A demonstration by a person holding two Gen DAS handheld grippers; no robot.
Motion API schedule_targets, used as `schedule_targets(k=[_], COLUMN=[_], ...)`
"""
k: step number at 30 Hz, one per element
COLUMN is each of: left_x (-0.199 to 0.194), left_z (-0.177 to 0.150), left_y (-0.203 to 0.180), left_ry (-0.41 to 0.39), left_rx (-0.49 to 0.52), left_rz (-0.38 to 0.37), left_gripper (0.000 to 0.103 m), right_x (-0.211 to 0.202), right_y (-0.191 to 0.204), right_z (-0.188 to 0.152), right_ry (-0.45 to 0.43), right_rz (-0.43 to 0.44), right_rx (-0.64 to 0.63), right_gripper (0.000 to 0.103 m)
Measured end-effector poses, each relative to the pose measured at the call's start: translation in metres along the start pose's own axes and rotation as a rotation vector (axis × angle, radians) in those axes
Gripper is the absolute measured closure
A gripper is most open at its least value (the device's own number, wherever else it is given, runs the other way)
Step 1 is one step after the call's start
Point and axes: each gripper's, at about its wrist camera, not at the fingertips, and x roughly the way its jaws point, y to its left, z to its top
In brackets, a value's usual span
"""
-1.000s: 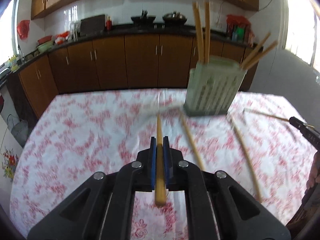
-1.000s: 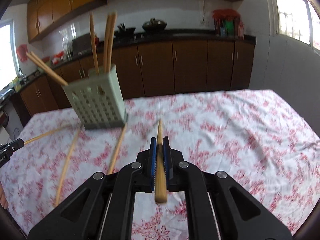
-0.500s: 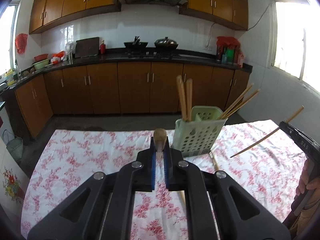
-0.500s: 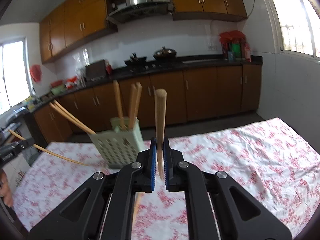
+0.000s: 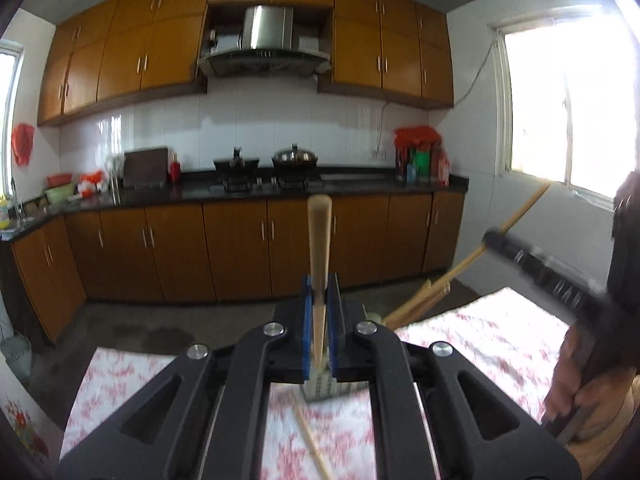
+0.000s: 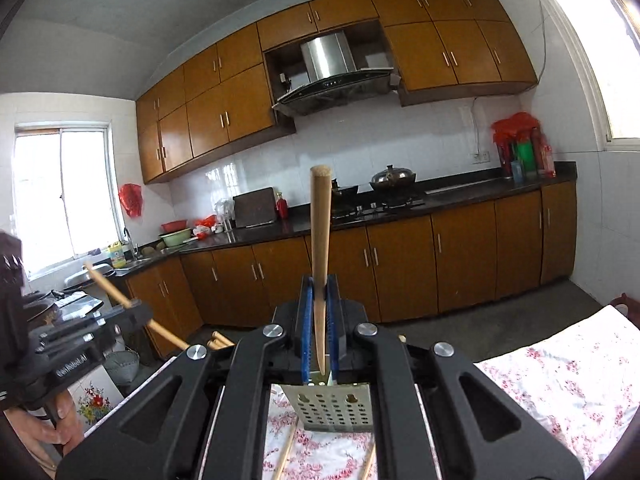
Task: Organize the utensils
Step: 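Raise both chopsticks upright and lower them into the green holder, then open the left tool over the holder while the right tool releases its chopstick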
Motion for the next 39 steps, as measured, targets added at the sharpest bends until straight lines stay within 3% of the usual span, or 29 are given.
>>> schedule_targets(k=[6,15,17,19,21,25,28,31,33,36,39], left_x=[0.029,0.092,0.093,0.088,0.080,0.052,0.026,0.013,0.015,0.030,0.043], left_z=[0.012,-0.025,-0.028,-0.026,-0.025,-0.025,-0.039,-0.066,-0.096,-0.148,-0.188], left_y=[-0.007,-0.002,0.001,0.006,0.010,0.019,0.028,0.033,0.040,0.050,0.056], left_ry=[-0.072,0.076,0.075,0.056,0.034,-0.001,0.002,0.047,0.116,0.269,0.384], left_rx=[-0.028,-0.079,-0.082,-0.093,-0.102,-0.128,-0.126,-0.122,-0.120,-0.152,-0.193], left_rz=[0.017,0.001,0.003,0.007,0.007,0.011,0.041,0.084,0.125,0.161,0.156], left_gripper=[0.095,0.094,0.091,0.080,0.075,0.069,0.063,0.060,0.060,0.060,0.060], right_x=[0.033,0.056,0.053,0.049,0.038,0.015,-0.006,-0.006,0.004,0.021,0.029], right_y=[-0.003,-0.006,-0.006,-0.004,-0.004,-0.008,-0.019,-0.033,-0.042,-0.051,-0.046], right_z=[-0.013,-0.031,-0.031,-0.026,-0.021,-0.012,-0.023,-0.057,-0.090,-0.161,-0.206], right_ry=[0.072,0.180,0.183,0.168,0.136,0.083,0.084,0.186,0.304,0.521,0.653], right_rz=[-0.052,-0.079,-0.078,-0.080,-0.083,-0.087,-0.123,-0.168,-0.178,-0.172,-0.122], right_rx=[-0.035,-0.017,-0.014,-0.020,-0.022,-0.008,0.008,0.014,0.026,0.066,0.114], right_gripper=[0.096,0.095,0.094,0.082,0.077,0.076,0.073,0.073,0.073,0.078,0.078])
